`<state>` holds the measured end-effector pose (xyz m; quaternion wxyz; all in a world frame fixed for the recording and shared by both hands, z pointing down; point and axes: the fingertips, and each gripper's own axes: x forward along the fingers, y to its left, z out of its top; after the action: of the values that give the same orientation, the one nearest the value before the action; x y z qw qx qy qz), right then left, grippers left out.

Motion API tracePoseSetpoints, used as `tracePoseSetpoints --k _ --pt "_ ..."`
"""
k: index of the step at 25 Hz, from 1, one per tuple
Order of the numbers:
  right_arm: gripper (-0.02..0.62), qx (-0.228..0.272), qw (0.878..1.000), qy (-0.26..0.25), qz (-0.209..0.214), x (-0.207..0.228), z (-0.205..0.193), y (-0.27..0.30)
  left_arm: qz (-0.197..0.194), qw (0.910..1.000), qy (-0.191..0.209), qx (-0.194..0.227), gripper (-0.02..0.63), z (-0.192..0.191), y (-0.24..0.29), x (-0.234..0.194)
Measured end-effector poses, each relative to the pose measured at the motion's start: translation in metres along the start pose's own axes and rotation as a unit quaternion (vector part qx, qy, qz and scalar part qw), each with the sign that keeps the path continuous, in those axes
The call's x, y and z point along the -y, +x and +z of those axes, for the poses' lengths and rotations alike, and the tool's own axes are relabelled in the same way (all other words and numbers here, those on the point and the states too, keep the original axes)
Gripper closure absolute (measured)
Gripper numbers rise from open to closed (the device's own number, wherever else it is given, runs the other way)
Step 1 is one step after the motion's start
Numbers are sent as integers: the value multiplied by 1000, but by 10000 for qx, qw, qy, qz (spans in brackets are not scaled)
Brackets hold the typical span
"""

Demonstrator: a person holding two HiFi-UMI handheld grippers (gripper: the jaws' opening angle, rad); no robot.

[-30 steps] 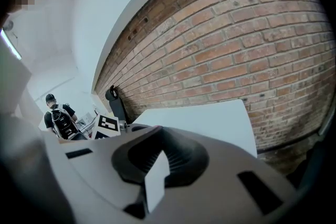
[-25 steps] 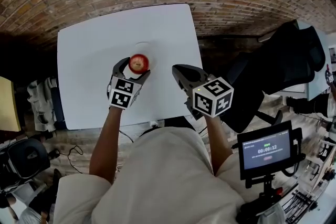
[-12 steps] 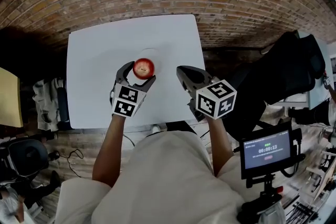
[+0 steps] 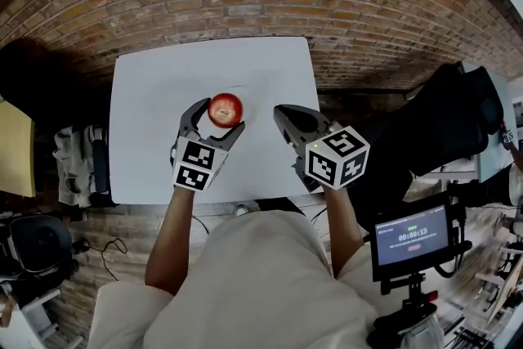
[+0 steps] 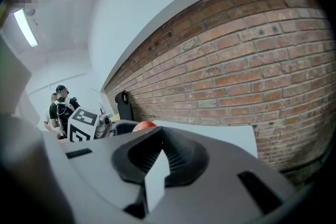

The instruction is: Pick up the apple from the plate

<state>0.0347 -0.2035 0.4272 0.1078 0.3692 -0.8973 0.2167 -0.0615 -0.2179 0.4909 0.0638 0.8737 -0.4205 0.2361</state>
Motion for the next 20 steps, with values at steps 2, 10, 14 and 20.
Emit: tracePoseSetpoints --k 2,10,14,20 --pt "592 25 10000 -71 15 -3 6 1 -13 9999 81 98 219 7 -6 0" --pt "592 159 9992 -268 266 -25 29 2 -137 9986 124 495 219 35 -35 2" --pt "592 240 9984 -391 332 -35 40 -1 -107 9976 140 669 219 49 -50 1" --pt "592 401 9969 -588 344 -44 55 -9 12 9953 255 938 219 72 -70 2"
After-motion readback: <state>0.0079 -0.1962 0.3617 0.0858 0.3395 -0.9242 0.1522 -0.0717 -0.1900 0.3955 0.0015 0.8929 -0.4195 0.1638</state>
